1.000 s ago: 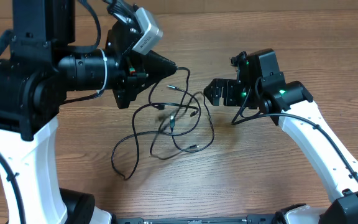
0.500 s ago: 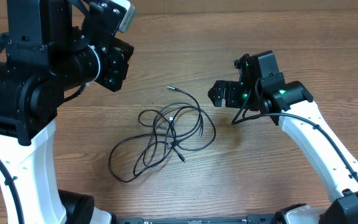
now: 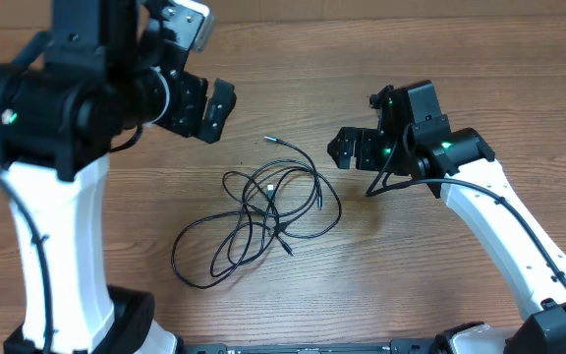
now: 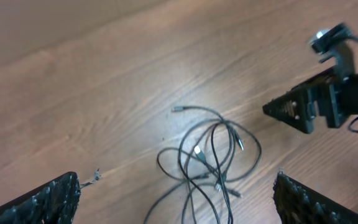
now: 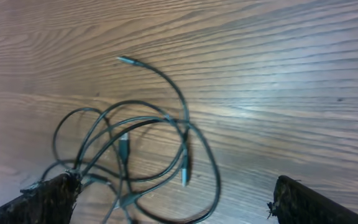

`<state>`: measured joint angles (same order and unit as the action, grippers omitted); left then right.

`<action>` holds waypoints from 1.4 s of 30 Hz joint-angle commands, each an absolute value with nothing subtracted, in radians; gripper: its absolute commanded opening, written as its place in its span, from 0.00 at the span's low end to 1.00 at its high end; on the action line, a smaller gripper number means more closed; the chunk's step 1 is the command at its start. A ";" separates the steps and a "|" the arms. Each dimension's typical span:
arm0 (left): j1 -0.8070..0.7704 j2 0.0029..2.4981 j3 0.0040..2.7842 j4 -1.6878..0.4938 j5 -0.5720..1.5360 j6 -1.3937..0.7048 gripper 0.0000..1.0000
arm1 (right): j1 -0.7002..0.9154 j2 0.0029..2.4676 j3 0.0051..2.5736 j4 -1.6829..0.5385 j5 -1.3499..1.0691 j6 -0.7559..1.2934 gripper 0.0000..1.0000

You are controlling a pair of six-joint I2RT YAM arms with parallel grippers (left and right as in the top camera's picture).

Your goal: Untangle cables

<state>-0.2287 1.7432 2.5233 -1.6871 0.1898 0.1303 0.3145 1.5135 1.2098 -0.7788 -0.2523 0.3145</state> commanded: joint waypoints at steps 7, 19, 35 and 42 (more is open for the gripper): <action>-0.202 1.869 2.468 -1.681 0.181 0.122 0.99 | 0.315 1.496 1.211 -0.770 -0.690 0.315 1.00; -0.065 1.988 2.468 -1.637 0.185 0.062 0.99 | 0.473 1.496 1.211 -0.850 -0.433 0.606 1.00; -0.027 2.179 2.468 -1.644 0.180 0.045 0.99 | 0.762 1.520 1.108 -0.752 -0.157 0.944 1.00; -0.027 2.240 2.468 -1.643 0.179 0.045 1.00 | 0.812 1.550 1.051 -0.585 -0.157 0.942 0.98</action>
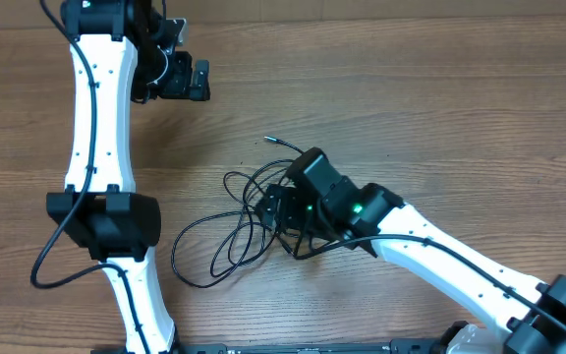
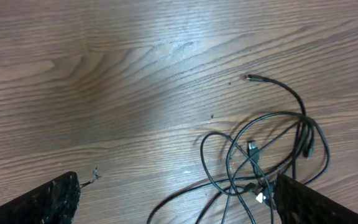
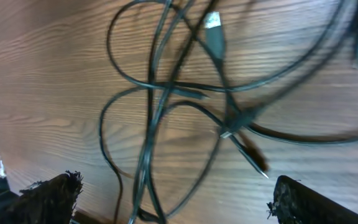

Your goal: Untangle cables

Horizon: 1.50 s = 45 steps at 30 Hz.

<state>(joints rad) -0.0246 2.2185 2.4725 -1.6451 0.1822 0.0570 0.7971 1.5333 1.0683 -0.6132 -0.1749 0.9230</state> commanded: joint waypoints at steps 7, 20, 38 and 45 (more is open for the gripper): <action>-0.027 2.269 2.468 -1.643 0.179 0.045 1.00 | 0.819 1.612 1.048 -0.558 -0.150 0.943 0.62; -0.027 2.269 2.468 -1.643 0.179 0.045 0.99 | 0.851 1.723 1.048 -0.500 -0.158 0.943 0.28; -0.027 2.269 2.468 -1.643 0.179 0.045 0.99 | 0.849 1.479 1.448 -0.880 0.192 0.739 0.04; -0.027 2.269 2.468 -1.643 0.179 0.045 1.00 | 0.849 1.357 1.727 -0.909 0.491 0.600 0.04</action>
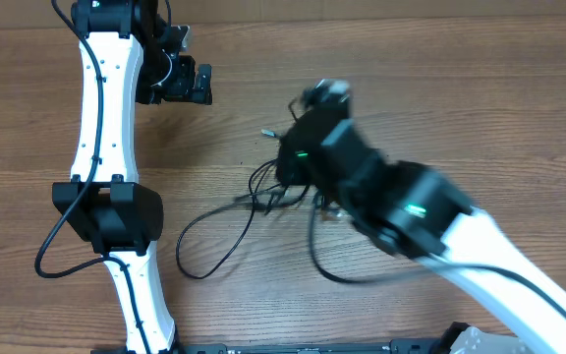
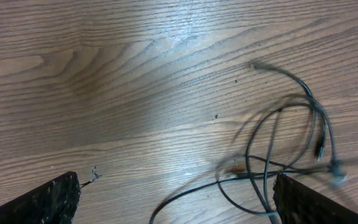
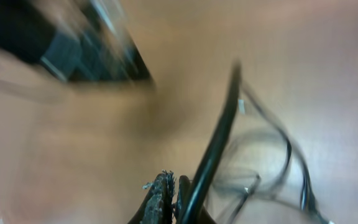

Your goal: Untangle cables

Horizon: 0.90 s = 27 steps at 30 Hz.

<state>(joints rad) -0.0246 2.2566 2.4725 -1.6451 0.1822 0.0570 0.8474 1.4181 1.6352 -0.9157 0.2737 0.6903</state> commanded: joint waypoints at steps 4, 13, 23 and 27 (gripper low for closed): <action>-0.027 2.269 2.468 -1.643 0.179 0.045 1.00 | 0.849 1.299 1.831 -0.851 0.711 0.566 0.04; -0.027 2.269 2.468 -1.643 0.179 0.045 1.00 | 0.848 1.225 1.843 -0.685 0.838 0.460 0.04; -0.027 2.269 2.468 -1.643 0.179 0.045 0.99 | 0.840 1.224 1.843 -0.646 0.860 0.413 0.04; -0.027 2.269 2.468 -1.643 0.179 0.045 0.99 | 0.840 1.225 1.840 -0.664 0.906 0.414 0.04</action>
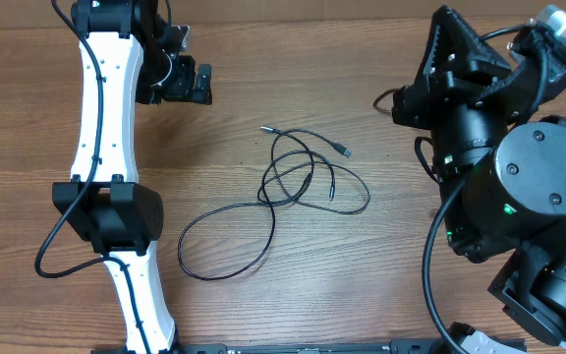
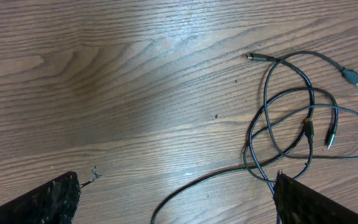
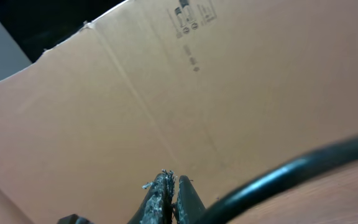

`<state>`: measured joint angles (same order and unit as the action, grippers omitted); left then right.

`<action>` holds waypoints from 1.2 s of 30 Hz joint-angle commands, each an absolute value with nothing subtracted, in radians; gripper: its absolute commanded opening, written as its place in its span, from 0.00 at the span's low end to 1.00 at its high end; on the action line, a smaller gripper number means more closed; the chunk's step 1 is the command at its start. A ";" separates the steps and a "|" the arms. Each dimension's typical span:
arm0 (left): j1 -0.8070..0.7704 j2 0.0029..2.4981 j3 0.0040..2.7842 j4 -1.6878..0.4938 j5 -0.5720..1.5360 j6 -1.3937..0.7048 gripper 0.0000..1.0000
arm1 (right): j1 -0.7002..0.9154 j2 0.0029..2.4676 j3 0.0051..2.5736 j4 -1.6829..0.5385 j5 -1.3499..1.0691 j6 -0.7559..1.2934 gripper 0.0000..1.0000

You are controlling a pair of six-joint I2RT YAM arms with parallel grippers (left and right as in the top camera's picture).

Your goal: Untangle cables

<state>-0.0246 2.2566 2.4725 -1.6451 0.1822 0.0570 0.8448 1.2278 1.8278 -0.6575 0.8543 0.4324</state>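
Thin black cables [image 1: 303, 177] lie in a loose knot of loops mid-table, also in the left wrist view as cables [image 2: 291, 118]. One silver USB plug [image 1: 345, 150] points right, and a long loop [image 1: 219, 251] trails to the front left. My left gripper [image 1: 180, 79] hovers at the far left, and its own view shows this left gripper [image 2: 176, 177] open and empty. My right arm [image 1: 519, 177] is raised high on the right. My right gripper [image 3: 174, 177] is shut, with a black cable [image 3: 303, 168] running off beside its fingers.
The right wrist view faces a brown cardboard box [image 3: 166, 93], not the table. The left arm's white link and black joint [image 1: 106, 216] stand over the table's left side. Bare wooden tabletop [image 1: 381, 295] surrounds the cables.
My right arm was low over the tangle, lifting cables; now it is raised high at the right, still shut. The cables left on the table lie in looser, flatter loops. The left arm has not moved.
Both grippers hung open above the tangle. Then the left arm sat at the far left and the open right gripper was down at the knot. Later the right gripper was shut on a cable, dragging the tangle up. Now it is high at the right and the pile is looser.
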 commanded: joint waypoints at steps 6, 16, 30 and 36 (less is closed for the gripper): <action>-0.027 2.269 2.468 -1.643 0.179 0.045 1.00 | 0.818 1.245 1.840 -0.713 0.945 0.414 0.04; -0.027 2.269 2.468 -1.643 0.179 0.045 1.00 | 0.659 1.334 1.840 -0.803 0.770 0.422 0.04; -0.027 2.269 2.468 -1.643 0.179 0.045 0.99 | 0.476 1.486 1.840 -0.821 0.472 0.485 0.04; -0.027 2.269 2.468 -1.643 0.179 0.045 1.00 | 0.339 1.552 1.839 -0.820 0.199 0.536 0.04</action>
<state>-0.0246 2.2566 2.4725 -1.6447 0.1822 0.0570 0.4019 1.5272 1.8278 -0.8253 0.3897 0.5014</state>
